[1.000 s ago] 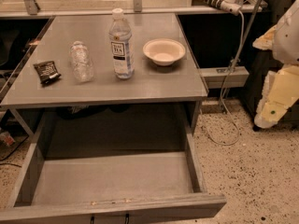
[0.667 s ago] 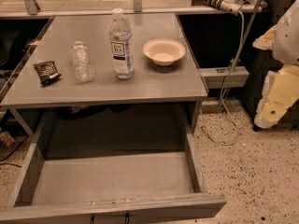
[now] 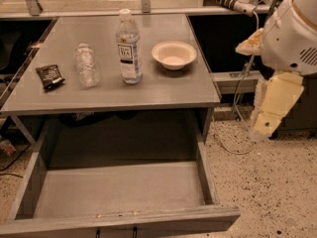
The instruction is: Place water bottle into top drawer
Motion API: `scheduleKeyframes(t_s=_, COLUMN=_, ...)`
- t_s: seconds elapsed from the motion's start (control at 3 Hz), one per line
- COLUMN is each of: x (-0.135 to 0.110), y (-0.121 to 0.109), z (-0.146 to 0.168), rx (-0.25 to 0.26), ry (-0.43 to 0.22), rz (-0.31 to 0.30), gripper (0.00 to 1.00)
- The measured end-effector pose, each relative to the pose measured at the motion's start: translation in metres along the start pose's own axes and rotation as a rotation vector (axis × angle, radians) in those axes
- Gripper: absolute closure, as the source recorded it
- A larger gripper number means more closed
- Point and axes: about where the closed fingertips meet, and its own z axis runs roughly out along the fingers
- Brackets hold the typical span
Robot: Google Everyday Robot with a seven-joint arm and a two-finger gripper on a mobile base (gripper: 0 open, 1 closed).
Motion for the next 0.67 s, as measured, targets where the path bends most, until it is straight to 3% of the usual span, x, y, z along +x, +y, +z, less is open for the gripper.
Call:
scheduleKeyframes(t_s=0.33, x=-0.007, y=0.002, z=-0.001, rx=-0.005, ry=-0.020, rz=-0.011, gripper=0.00)
scheduleKeyframes(t_s=0.67, x=-0.018, y=-0.002, z=0.008, rx=0.037, ry=-0.028, rz=0.033, gripper=0.00)
